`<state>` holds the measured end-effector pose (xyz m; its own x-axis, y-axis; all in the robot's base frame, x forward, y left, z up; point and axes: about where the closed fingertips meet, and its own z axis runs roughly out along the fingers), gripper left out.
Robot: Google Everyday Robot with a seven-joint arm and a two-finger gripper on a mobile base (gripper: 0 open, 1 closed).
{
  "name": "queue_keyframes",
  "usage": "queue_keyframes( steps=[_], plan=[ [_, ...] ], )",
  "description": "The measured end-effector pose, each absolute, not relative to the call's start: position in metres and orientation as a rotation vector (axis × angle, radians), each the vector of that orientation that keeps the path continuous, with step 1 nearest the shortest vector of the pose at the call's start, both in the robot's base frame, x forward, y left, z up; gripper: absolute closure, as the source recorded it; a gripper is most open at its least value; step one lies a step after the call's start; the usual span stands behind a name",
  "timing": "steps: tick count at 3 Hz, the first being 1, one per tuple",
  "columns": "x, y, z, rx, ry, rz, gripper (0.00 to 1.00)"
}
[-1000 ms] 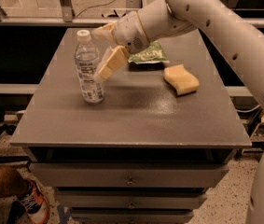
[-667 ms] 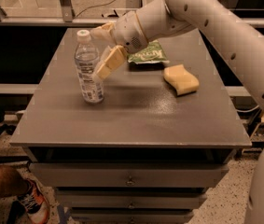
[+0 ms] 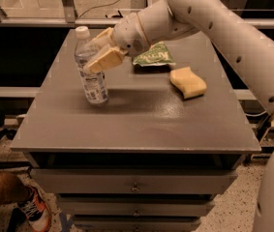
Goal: Pick blue plastic bottle
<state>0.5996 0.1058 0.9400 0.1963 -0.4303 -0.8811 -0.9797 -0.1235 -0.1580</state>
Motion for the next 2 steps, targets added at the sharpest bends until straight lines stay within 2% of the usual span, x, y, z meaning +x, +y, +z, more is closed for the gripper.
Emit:
queue_keyframes(
  steps=[2],
  plan=[
    [0.595,0.092,0.956,-1.746,1.347,0.779,0.94]
  ],
)
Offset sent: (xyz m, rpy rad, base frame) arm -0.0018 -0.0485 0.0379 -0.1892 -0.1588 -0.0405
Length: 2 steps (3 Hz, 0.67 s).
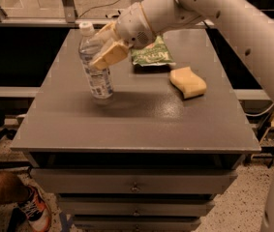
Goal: Pick blue plastic bottle
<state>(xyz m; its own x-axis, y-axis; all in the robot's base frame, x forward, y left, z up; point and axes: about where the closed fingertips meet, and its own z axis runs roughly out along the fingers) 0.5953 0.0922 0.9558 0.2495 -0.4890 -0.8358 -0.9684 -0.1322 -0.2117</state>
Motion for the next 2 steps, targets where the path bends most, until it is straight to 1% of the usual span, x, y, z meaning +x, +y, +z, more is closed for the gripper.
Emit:
queue_keyframes(
  steps=[1,2],
  plan=[
    [0.595,0.073,0.964,-1.830,1.380,0.655,1.00],
    [0.593,0.063,0.960,-1.940,1.442,0.513,1.00]
  ],
)
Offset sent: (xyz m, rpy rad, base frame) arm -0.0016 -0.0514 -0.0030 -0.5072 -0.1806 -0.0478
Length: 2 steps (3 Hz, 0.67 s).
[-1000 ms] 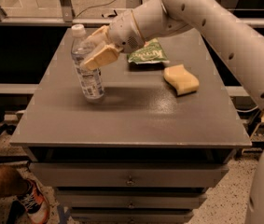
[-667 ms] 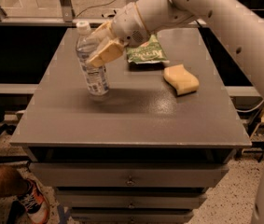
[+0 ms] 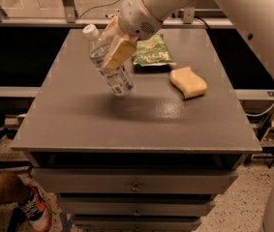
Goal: Pick blue plastic bottle
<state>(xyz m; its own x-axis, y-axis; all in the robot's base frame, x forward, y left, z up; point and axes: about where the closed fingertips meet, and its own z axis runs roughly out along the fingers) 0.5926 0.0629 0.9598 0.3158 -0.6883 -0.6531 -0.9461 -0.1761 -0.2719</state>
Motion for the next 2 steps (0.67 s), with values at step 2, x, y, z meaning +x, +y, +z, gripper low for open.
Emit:
queue_keyframes(
  steps=[2],
  plan=[
    [0.587,0.071,0.930,-2.189,1.534,0.217,1.00]
  ],
)
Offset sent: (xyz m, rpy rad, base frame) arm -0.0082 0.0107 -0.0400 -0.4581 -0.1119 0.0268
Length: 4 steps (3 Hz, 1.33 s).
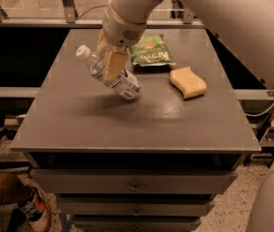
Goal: Pick blue plastic bottle
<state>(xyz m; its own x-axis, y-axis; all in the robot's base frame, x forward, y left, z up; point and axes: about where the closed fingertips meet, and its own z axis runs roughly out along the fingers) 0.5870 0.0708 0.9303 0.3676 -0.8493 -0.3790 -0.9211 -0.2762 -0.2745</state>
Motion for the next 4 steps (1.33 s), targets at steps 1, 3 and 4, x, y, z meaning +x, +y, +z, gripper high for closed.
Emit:
queue_keyframes(
  steps=[1,3,4],
  plan=[
    [0.584,0.081,0.922,-2.241,1.530,0.180,1.00],
    [0.575,0.103,0.897,-2.213,1.532,0.314,1.00],
    [0.569,0.114,0.887,-2.229,1.516,0.374,1.00]
  ],
)
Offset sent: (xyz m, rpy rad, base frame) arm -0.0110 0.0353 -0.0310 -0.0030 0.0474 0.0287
